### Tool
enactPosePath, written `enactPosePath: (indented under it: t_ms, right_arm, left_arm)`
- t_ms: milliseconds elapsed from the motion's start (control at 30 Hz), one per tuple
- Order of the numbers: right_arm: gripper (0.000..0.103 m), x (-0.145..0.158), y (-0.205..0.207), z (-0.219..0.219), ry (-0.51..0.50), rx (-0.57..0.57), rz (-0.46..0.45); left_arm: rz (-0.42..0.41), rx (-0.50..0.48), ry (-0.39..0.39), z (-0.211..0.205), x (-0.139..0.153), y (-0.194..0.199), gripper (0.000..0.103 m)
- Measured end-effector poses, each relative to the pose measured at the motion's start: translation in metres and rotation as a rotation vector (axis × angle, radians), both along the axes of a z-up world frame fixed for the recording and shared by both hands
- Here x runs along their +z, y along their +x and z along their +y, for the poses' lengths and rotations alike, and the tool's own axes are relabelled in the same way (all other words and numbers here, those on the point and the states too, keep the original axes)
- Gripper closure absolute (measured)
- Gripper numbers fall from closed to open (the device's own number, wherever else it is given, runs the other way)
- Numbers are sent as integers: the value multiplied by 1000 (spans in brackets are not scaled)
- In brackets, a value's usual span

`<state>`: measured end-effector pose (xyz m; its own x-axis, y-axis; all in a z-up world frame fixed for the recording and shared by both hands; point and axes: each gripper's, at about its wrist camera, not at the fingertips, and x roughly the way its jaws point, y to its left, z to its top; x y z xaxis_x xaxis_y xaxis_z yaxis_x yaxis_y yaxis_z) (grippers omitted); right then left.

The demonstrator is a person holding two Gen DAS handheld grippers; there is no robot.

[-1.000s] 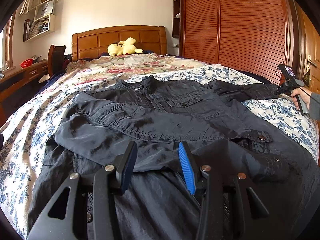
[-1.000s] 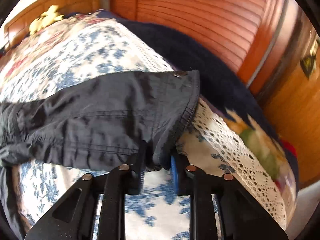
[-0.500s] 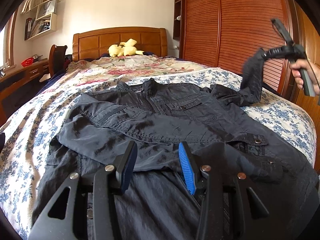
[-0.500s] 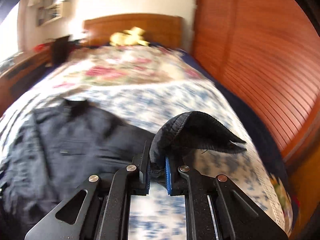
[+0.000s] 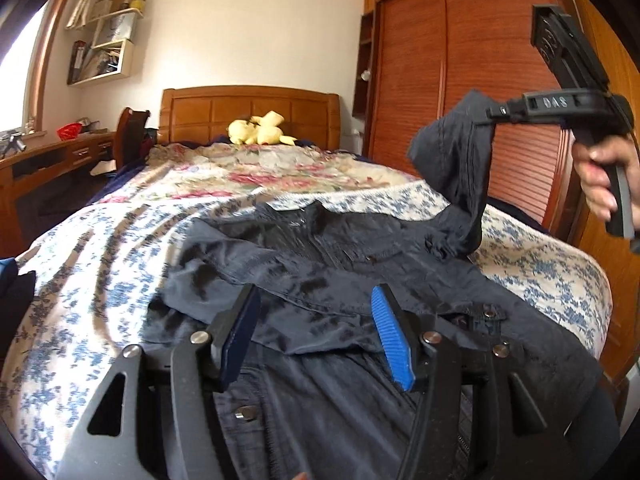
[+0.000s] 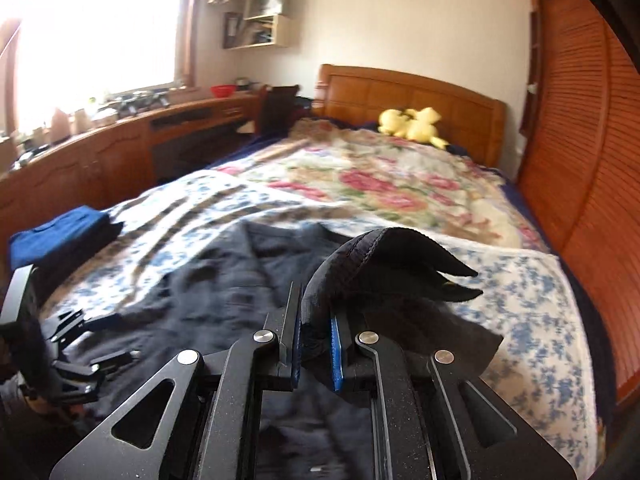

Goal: Fold large clothes
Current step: 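Carry the held sleeve across the jacket front with the right tool, then open the right tool to lay the sleeve on the jacket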

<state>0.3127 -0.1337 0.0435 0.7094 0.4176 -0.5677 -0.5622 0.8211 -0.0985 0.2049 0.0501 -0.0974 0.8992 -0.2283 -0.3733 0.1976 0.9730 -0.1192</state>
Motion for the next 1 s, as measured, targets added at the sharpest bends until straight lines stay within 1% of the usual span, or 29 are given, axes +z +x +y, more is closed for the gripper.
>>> enactPosePath:
  t_ms: [167,300,400,433,467,500,533,700,867,1000]
  right_arm:
    - [94,-6,-22,34,14,92,36]
    - [94,-17,-36,43,15,120,81]
    - [88,-31,-45,45,-14,112,101]
    - [84,-36,-48,44,-18,109,108]
    - [72,-40,-50,41,-26,104,109]
    - [63,-44,-52,39,-36,94,103]
    - [51,-48,-54,36,-40,83,97]
    - [50,-72,-55,16,-71,23,114]
    - [50,-109,-54,-9,-95,-43,159]
    - [50,-136,-55,-27,-102,-90,188]
  left_arm:
    - [-8,44,-1,23,5,-11,43]
    - [-1,68,-9,36,3,-16,43]
    - [10,73,-2,38,-1,-17,43]
    - [12,71,0,38,-2,-17,43]
    - [16,70,3,37,-3,-17,43]
    - [21,68,7,35,-4,-16,43]
    - [26,65,10,33,-5,-15,43]
    - [43,37,30,17,-10,-12,43]
    - [67,-11,52,-3,-17,-9,43]
    - [57,-15,74,-16,-19,-11,43]
